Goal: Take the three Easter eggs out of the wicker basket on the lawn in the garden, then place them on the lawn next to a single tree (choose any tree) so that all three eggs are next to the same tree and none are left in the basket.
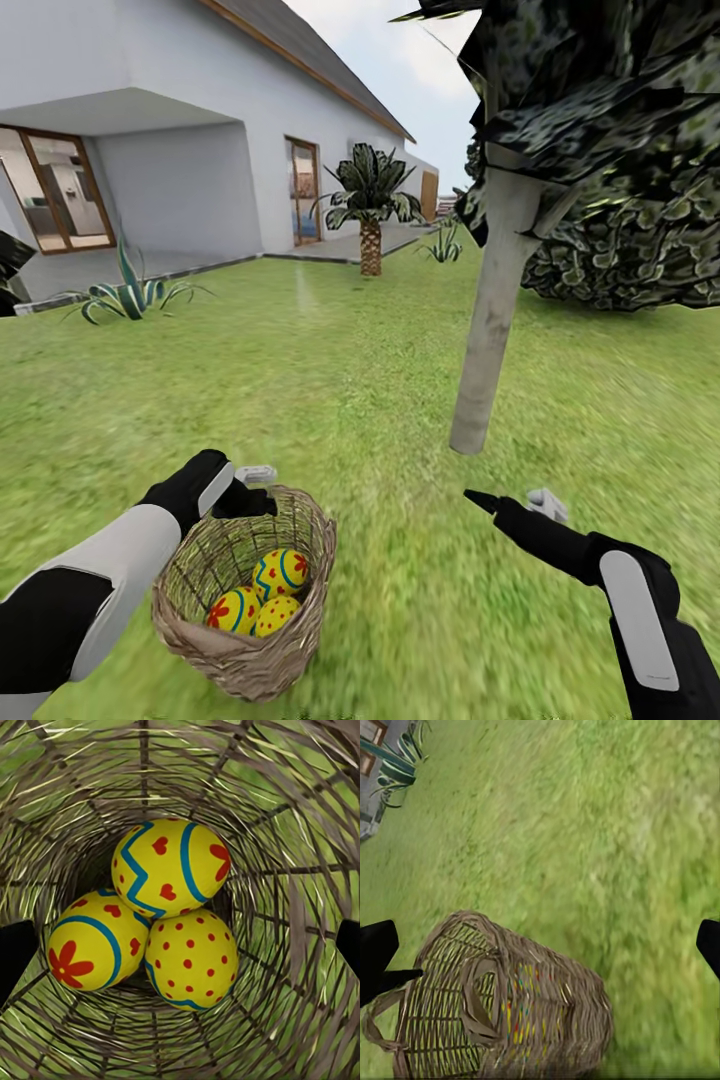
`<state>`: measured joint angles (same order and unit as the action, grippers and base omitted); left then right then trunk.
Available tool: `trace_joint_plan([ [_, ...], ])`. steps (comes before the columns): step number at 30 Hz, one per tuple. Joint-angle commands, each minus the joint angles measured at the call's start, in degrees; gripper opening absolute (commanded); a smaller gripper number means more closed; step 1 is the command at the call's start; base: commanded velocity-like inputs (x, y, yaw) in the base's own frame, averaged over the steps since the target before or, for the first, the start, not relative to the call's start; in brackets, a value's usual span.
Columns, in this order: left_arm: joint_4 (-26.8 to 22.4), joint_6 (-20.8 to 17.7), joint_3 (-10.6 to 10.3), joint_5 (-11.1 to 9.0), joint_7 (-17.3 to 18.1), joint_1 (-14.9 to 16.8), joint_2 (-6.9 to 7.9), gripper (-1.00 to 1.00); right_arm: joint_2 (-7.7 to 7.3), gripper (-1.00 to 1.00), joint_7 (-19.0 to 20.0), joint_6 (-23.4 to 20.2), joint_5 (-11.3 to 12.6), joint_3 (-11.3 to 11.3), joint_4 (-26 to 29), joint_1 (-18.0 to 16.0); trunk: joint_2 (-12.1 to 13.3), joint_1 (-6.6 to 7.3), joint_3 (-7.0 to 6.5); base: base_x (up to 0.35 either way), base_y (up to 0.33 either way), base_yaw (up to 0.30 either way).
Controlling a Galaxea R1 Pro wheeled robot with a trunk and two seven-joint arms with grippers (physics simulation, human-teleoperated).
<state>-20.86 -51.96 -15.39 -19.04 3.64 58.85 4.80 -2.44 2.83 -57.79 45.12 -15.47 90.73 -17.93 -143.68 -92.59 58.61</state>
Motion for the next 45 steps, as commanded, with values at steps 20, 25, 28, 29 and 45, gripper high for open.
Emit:
trace_joint_plan([
  [20,-0.05,-0.16,-0.43,-0.03,1.44,0.03,0.09,1.00,-4.09,1.00,0.22,-2.21,17.33,-1.82,-0.39,0.09,-0.30,-0.50,4.49,0.000,0.000,0.000],
  [25,-0.05,-0.21,-0.43,-0.03,1.45,0.03,0.09,1.00,-4.53,1.00,0.11,-2.21,17.98,-1.90,-0.51,0.16,-0.36,-0.63,5.60,0.000,0.000,0.000],
  [28,-0.07,-0.19,-0.43,-0.03,1.46,0.03,0.10,1.00,-4.60,1.00,0.01,-2.21,18.07,-1.90,-0.57,0.17,-0.40,-0.71,6.27,0.000,0.000,0.000],
  [29,-0.08,-0.18,-0.43,-0.03,1.46,0.03,0.11,1.00,-4.60,1.00,-0.05,-2.21,18.07,-1.89,-0.60,0.15,-0.42,-0.73,6.49,0.000,0.000,0.000],
  [45,-0.14,-0.16,-0.45,-0.03,1.55,0.03,0.16,1.00,-4.65,1.00,-0.23,-2.21,18.11,-1.81,-0.72,0.02,-0.63,-1.14,10.03,0.000,0.000,0.000],
])
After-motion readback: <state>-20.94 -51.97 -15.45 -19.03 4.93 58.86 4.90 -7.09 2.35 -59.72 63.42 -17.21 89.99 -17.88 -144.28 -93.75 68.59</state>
